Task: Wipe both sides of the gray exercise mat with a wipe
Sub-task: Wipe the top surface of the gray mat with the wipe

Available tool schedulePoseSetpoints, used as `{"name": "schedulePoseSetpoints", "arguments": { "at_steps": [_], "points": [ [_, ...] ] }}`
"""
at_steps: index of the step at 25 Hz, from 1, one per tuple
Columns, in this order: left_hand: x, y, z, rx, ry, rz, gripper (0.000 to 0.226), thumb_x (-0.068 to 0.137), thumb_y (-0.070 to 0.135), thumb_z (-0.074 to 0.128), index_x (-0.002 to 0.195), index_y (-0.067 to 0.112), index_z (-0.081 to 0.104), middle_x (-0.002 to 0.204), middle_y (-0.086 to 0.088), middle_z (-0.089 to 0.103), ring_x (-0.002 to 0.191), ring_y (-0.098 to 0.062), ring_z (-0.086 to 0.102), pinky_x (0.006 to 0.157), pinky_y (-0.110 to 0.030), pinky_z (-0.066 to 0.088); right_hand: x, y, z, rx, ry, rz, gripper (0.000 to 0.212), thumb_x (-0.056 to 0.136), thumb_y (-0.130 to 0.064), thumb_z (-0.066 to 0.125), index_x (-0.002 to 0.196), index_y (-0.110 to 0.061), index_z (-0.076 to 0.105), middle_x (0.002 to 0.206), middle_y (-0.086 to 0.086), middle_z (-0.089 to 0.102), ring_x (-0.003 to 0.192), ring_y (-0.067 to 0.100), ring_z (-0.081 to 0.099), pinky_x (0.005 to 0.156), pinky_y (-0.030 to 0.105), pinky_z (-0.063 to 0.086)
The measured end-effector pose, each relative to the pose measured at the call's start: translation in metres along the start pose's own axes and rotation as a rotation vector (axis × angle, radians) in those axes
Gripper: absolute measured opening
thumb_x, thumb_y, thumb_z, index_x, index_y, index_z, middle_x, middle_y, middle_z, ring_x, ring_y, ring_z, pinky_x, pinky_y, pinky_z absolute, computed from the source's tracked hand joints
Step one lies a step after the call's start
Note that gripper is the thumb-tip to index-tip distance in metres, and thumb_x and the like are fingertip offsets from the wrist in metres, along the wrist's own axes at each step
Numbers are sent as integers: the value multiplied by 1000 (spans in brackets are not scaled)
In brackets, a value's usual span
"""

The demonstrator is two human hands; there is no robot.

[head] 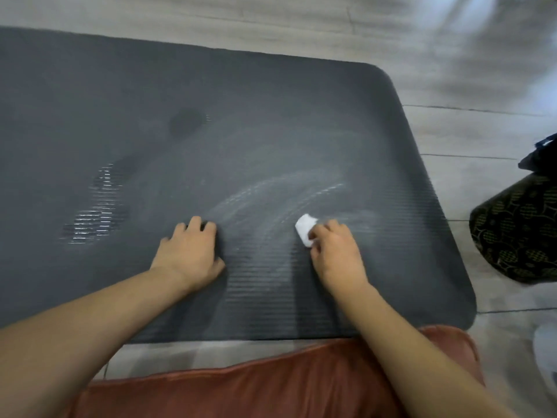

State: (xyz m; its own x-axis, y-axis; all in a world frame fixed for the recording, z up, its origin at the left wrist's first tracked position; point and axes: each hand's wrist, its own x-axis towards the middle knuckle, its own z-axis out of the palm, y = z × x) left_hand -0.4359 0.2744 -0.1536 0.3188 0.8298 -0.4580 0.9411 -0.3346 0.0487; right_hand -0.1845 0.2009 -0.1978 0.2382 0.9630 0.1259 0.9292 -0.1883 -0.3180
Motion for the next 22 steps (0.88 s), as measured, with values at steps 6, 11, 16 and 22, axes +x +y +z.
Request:
{"name": "schedulePoseSetpoints", "arguments": {
  "at_steps": [6, 11, 16, 22],
  "points": [
    [23, -10, 4, 51, 208, 47, 39, 92, 39, 50, 125, 21, 43, 130, -5, 42, 117, -31, 46, 92, -43, 40, 11, -42, 35, 3, -100, -656, 13, 82, -9, 66, 87, -18, 58, 91, -2, 54, 83, 19, 44, 66, 29, 40],
    [63, -59, 2, 55, 336, 123, 30, 88, 34, 50, 115, 22, 49, 119, -4, 50, 106, -30, 50, 88, -44, 43, 98, -48, 57, 51, 107, -157, 19, 80, 4, 68, 90, -12, 66, 92, 3, 59, 81, 25, 47, 70, 32, 41],
    [109, -111, -6, 42, 469, 106, 28, 83, 34, 50, 107, 20, 54, 114, -3, 54, 96, -29, 53, 81, -42, 45, 142, -125, 93, 177, 134, -239, 19, 83, 2, 65, 94, -13, 67, 100, -1, 61, 91, 20, 49, 80, 19, 37],
    [151, -171, -19, -21, 546, 88, 34, 84, 35, 40, 110, 22, 57, 123, -1, 55, 107, -27, 55, 91, -41, 43, 215, -172, 112, 319, 272, -138, 22, 87, 4, 59, 100, -12, 67, 107, -3, 62, 100, 19, 51, 90, 24, 43]
  ]
}}
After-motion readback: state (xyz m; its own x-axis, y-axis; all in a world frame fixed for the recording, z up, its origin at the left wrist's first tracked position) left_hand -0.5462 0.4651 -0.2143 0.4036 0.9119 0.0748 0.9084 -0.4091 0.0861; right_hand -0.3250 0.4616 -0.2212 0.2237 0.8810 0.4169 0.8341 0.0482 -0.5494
